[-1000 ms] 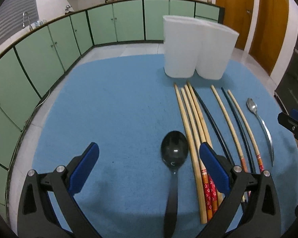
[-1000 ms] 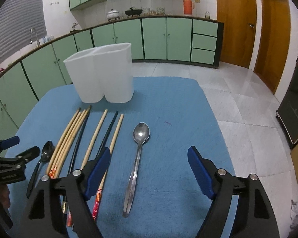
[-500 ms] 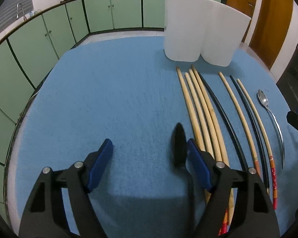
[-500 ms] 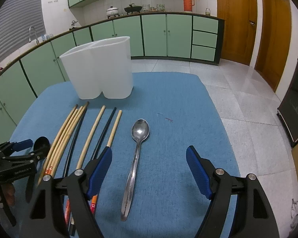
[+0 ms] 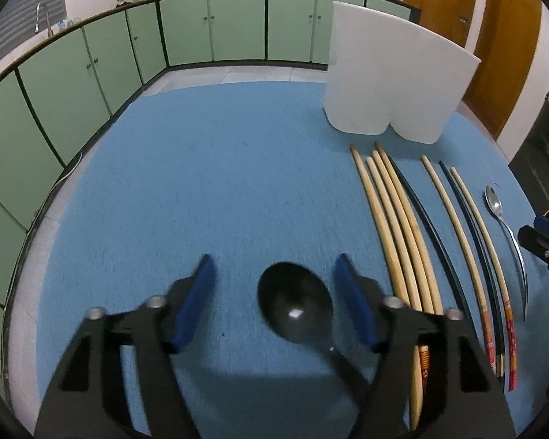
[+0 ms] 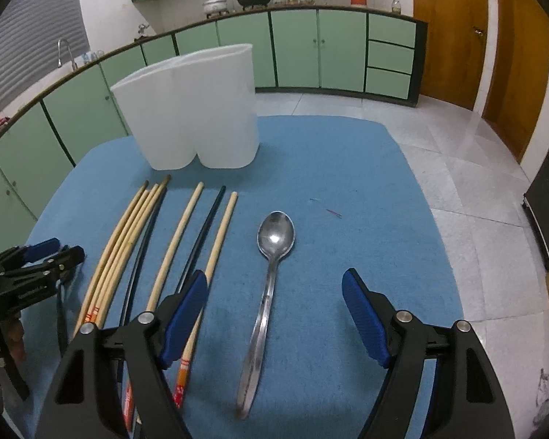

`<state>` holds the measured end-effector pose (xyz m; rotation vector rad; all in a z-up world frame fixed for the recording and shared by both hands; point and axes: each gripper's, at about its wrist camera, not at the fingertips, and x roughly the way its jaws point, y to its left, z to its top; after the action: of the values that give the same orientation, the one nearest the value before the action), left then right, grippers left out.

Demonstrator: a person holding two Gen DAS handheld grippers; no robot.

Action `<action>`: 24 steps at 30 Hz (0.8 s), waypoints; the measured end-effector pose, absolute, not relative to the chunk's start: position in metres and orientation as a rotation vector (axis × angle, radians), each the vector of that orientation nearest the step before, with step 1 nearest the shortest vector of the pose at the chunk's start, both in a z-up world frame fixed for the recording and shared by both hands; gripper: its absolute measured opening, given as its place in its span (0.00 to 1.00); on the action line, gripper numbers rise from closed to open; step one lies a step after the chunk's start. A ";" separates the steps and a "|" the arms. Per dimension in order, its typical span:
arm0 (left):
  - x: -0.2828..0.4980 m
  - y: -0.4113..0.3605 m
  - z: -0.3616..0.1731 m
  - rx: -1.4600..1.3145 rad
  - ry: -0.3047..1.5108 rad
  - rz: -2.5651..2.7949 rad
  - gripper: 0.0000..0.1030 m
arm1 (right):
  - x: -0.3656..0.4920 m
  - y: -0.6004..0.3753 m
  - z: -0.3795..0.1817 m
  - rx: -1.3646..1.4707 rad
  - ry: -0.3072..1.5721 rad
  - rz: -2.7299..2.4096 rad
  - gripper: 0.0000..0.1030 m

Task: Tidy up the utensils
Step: 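Lower the left gripper onto the black spoon while the right gripper lowers onto the steel spoon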

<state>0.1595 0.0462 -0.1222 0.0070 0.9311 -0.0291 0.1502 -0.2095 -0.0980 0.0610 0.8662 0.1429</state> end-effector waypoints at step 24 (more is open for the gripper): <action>0.170 0.038 -0.122 -0.050 0.947 -0.104 0.30 | 0.201 -0.200 -0.118 0.063 0.960 0.109 0.44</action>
<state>0.1703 0.0375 -0.1215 -0.0500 0.9466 -0.1035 0.2010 -0.1999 -0.1181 0.0626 0.9599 0.1092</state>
